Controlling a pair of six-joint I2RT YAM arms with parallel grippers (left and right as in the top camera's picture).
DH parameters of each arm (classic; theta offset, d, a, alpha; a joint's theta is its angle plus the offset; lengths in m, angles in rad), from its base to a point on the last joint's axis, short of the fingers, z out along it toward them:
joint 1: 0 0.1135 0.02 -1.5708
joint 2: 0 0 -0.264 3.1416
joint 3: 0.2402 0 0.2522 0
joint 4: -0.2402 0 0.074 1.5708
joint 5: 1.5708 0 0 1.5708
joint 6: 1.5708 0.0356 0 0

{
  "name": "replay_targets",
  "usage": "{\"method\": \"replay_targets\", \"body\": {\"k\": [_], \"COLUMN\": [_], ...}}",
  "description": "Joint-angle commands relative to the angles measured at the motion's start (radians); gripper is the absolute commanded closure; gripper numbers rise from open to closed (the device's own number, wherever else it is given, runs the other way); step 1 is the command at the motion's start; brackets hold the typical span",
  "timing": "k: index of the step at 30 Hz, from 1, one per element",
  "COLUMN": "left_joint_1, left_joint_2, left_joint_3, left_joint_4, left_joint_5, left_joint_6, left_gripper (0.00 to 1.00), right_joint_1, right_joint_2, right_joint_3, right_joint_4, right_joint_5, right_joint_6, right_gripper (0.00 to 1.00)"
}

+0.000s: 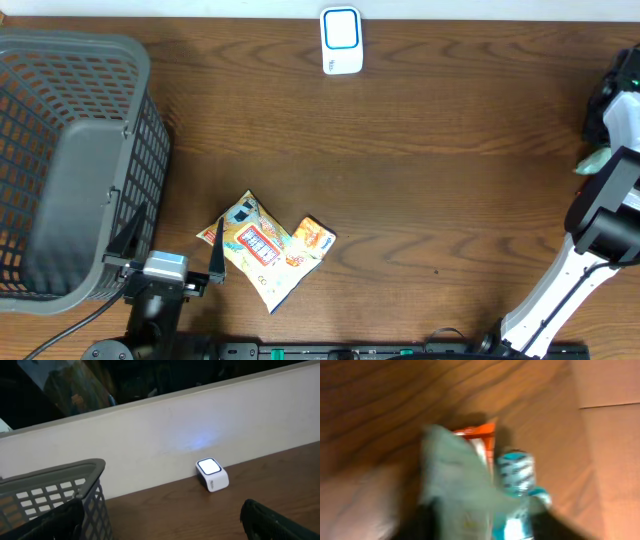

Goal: Scan the item barcode
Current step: 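Carry the mint-green pack to the right table edge and release it, then reach the right gripper to the small orange packet and grasp it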

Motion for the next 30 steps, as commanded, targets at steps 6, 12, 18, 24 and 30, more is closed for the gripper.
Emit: {"method": "replay_targets", "body": {"k": [6, 12, 18, 24, 30], "left_joint_1": [-0.003, -0.003, -0.003, -0.003, -0.003], "left_joint_2": [-0.007, -0.007, -0.007, -0.008, -0.007], "left_joint_3": [-0.002, -0.002, -0.002, -0.002, -0.002], "left_joint_4": [0.002, 0.021, 0.024, 0.024, 0.027], "left_joint_5": [0.006, 0.006, 0.006, 0.006, 0.006], "left_joint_6": [0.016, 0.016, 0.016, 0.016, 0.021], "left_gripper": [0.0, 0.0, 0.0, 0.0, 0.0], "right_joint_1": [0.093, 0.231, 0.425, 0.699, 1.072], "right_joint_2": [-0.272, -0.51, -0.554, -0.502, -0.49], "right_joint_3": [0.005, 0.005, 0.003, -0.027, -0.231], "right_joint_4": [0.0, -0.079, -0.299, -0.555, -0.464], "right_joint_5": [-0.435, -0.737, -1.022, -1.026, -0.735], "right_joint_6": [0.092, 0.239, 0.55, 0.519, 0.367], "right_gripper": [0.01, 0.01, 0.01, 0.01, 0.01]}}
